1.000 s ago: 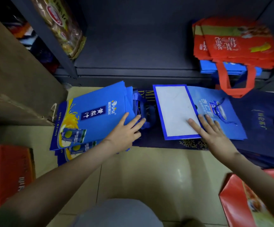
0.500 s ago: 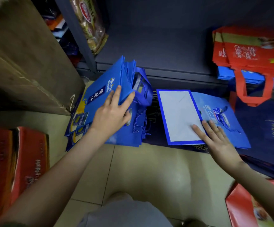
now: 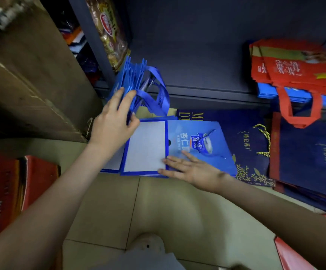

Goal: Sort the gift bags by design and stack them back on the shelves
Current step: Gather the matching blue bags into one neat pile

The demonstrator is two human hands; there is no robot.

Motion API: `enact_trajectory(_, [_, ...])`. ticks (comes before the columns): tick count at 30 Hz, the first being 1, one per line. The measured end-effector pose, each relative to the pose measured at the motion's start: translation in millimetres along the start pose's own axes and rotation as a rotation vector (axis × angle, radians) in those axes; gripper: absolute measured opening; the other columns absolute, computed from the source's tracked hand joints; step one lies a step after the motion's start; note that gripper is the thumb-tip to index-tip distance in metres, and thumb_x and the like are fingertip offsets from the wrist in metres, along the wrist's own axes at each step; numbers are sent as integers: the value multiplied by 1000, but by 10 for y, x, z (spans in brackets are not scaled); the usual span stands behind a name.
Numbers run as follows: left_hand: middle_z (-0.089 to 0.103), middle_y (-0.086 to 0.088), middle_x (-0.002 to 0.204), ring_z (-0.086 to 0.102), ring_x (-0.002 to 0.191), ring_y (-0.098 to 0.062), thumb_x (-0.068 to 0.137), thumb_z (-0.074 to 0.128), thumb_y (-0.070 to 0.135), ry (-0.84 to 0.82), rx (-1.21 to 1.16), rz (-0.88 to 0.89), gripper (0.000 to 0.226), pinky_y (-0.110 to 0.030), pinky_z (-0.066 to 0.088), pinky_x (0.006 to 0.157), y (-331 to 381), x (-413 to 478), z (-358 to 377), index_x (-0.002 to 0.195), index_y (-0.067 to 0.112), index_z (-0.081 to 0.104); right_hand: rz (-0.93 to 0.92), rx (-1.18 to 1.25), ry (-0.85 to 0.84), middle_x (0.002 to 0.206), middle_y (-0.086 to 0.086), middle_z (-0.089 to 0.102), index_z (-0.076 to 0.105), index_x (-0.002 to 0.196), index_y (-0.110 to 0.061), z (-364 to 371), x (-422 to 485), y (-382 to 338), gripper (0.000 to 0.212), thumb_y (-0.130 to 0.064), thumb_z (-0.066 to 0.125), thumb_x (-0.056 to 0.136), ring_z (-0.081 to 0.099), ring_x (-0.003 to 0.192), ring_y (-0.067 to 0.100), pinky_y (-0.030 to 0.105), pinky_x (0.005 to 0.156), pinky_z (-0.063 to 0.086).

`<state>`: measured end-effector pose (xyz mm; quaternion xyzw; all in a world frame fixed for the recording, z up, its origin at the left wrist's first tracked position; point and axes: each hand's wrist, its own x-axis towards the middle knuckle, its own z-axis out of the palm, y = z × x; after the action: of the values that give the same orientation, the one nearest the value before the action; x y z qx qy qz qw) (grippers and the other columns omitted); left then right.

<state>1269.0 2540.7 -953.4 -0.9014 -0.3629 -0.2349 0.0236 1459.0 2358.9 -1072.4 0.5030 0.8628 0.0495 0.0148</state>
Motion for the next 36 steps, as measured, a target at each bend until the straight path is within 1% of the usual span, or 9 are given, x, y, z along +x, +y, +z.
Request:
enact_trajectory(3, [53,-17,134,62,102,-39,78,47,20,-4,16,32,53,-44,54,56,29,-58,62,131,16,48,219,37,-94,156,3,26,6,152,-29,-74,-124,186,120,-40,82,60,18,143,27,65,104,29])
enact_trajectory(7, [55,-16,132,61,109,-37,79,46,21,-42,45,102,51,-43,55,50,177,-169,250,130,21,46,821,375,-347,156,-3,-25,-35,135,-44,72,-583,437,129,-67,71,65,-32,138,19,59,115,-3])
enact_trajectory(9, [57,-15,129,61,110,-37,79,44,22,-78,76,152,49,-38,53,46,275,-240,368,128,23,48,996,628,-295,159,-3,-17,-29,137,-48,128,-698,418,127,-68,73,63,-18,145,19,51,117,1])
enact_trajectory(12, [59,-14,127,61,109,-36,80,44,23,-147,148,226,45,-32,51,44,376,-366,543,124,23,55,1201,1322,-9,147,-10,32,-17,149,-37,172,-665,288,114,-40,74,80,32,135,8,25,103,37])
enact_trajectory(16, [62,-14,124,63,104,-37,77,46,20,-184,191,293,43,-34,53,47,429,-474,639,114,22,67,1209,1486,226,138,-12,52,23,150,-32,275,-502,195,68,-3,52,95,51,124,7,35,103,44])
enact_trajectory(23, [66,-12,119,66,99,-34,77,45,18,-139,239,397,42,-32,55,55,462,-560,642,109,26,71,1191,1375,229,143,-17,44,12,153,-34,195,-232,289,72,-9,49,97,44,129,6,35,111,35])
enact_trajectory(27, [65,-12,122,66,101,-33,88,33,16,-35,227,361,45,-32,55,55,407,-498,612,114,24,69,1144,1640,475,137,-11,54,31,146,-28,111,-139,295,64,-2,55,94,56,120,9,33,99,48])
enact_trajectory(32, [62,-11,126,65,105,-29,87,32,16,76,179,291,45,-29,54,53,241,-301,452,126,26,53,1198,1787,460,123,-3,65,46,131,-32,78,-23,377,48,0,47,96,64,108,30,70,88,42])
enact_trajectory(36, [61,-11,128,67,100,-29,78,48,8,161,95,177,50,-34,56,56,79,-202,243,125,19,59,1151,1846,599,130,-3,61,48,134,-32,-64,-95,479,60,11,40,93,63,110,23,41,88,54])
